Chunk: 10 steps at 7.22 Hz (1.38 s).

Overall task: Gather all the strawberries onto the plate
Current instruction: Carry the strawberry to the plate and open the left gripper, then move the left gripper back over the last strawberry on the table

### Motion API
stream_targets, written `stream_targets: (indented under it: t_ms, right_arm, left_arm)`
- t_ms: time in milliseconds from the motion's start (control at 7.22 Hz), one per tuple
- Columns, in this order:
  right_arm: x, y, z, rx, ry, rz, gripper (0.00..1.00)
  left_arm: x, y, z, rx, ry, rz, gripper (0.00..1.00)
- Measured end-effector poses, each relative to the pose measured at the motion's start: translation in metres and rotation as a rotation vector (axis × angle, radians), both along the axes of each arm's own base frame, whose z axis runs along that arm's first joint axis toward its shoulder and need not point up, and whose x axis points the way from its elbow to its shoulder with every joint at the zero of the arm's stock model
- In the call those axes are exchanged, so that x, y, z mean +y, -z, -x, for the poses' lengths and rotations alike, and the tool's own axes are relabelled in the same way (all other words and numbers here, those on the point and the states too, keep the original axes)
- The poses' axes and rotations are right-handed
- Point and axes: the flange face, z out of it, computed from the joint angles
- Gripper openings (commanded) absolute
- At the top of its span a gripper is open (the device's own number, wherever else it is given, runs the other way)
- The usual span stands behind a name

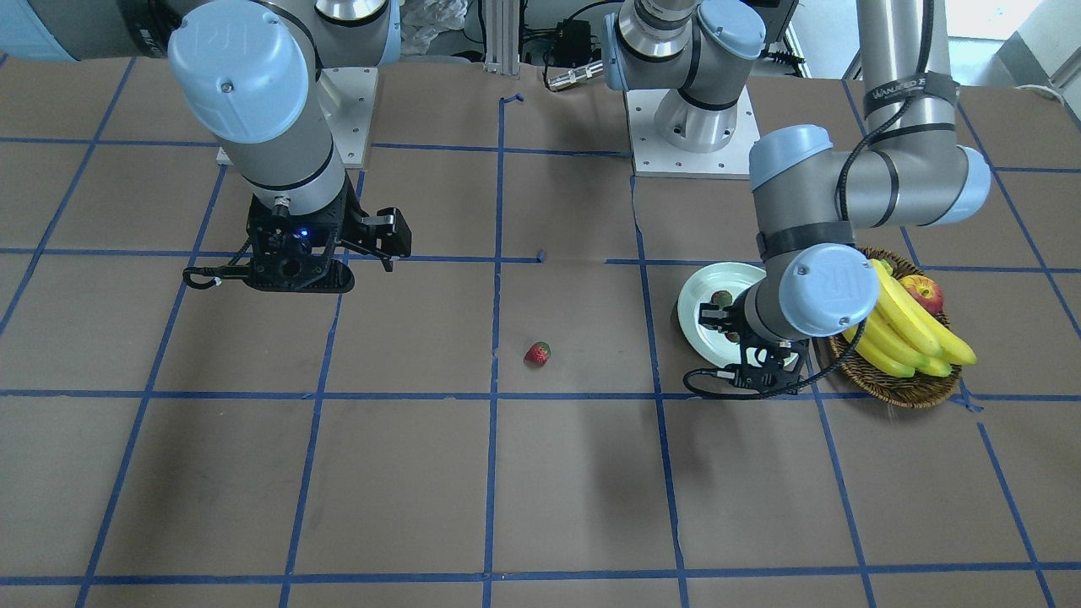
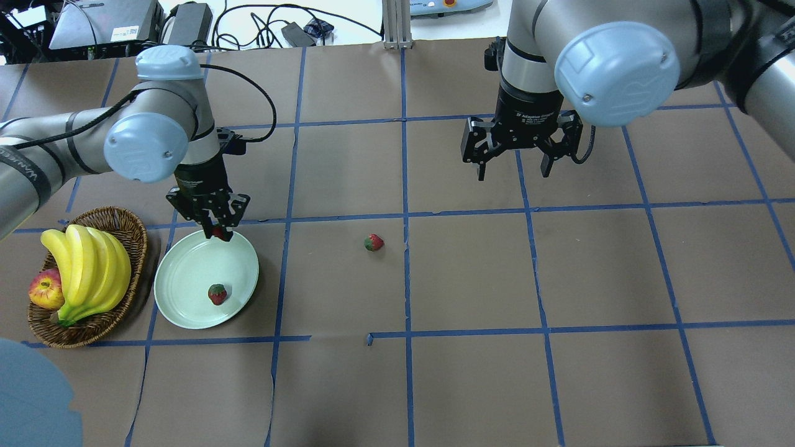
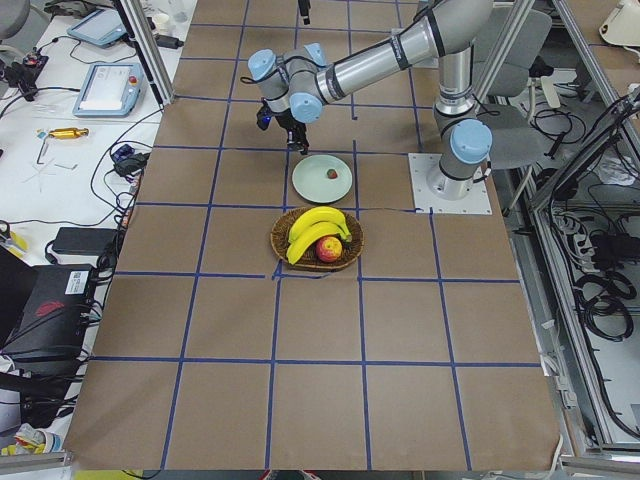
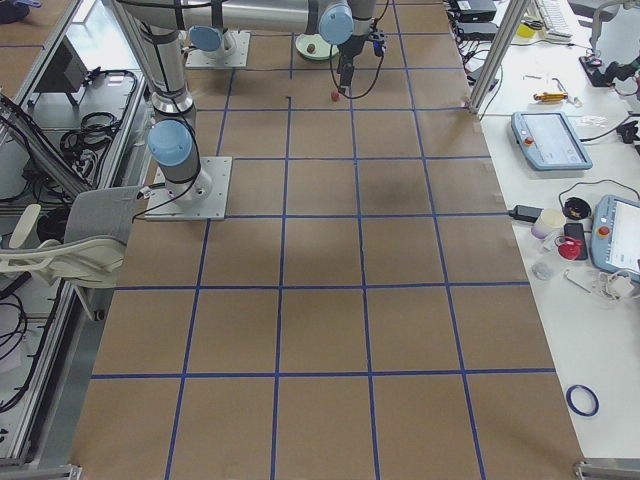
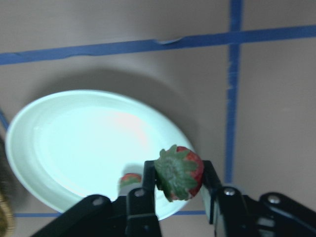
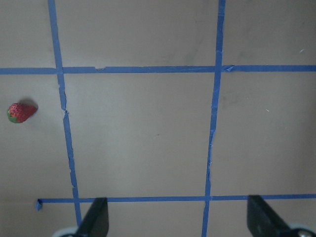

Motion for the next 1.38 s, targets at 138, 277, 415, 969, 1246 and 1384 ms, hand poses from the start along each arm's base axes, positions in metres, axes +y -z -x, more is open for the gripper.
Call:
stream_targets:
  t_ms: [138, 277, 415, 969, 1246, 1384]
  right_arm:
    - [0.0, 0.0, 0.0, 0.0, 0.0, 0.001, 1.0]
    - [0.0, 0.0, 0.0, 0.0, 0.0, 0.002, 1.0]
    - [0.0, 0.0, 0.0, 0.0, 0.0, 0.002, 1.0]
    - [0.0, -0.002, 0.0, 0.002, 0.0, 0.005, 1.0]
    - [0.0, -0.001, 0.0, 0.002, 0.0, 0.005, 1.0]
    - [0.0, -0.001, 0.0, 0.003, 0.0, 0.004, 1.0]
  left_arm:
    - [0.004, 0.008, -0.026, 0.006, 0.026, -0.032, 0.99]
    - [0.008, 0.016, -0.039, 0.015, 0.032, -0.054, 1.0]
    - [0.01, 0.019, -0.043, 0.018, 0.033, -0.064, 1.0]
    - [0.007, -0.001, -0.011, 0.038, 0.033, -0.005, 1.0]
    - [0.001, -0.014, 0.036, 0.038, -0.001, 0.06, 1.0]
    - [-0.001, -0.017, 0.059, 0.041, -0.011, 0.088, 1.0]
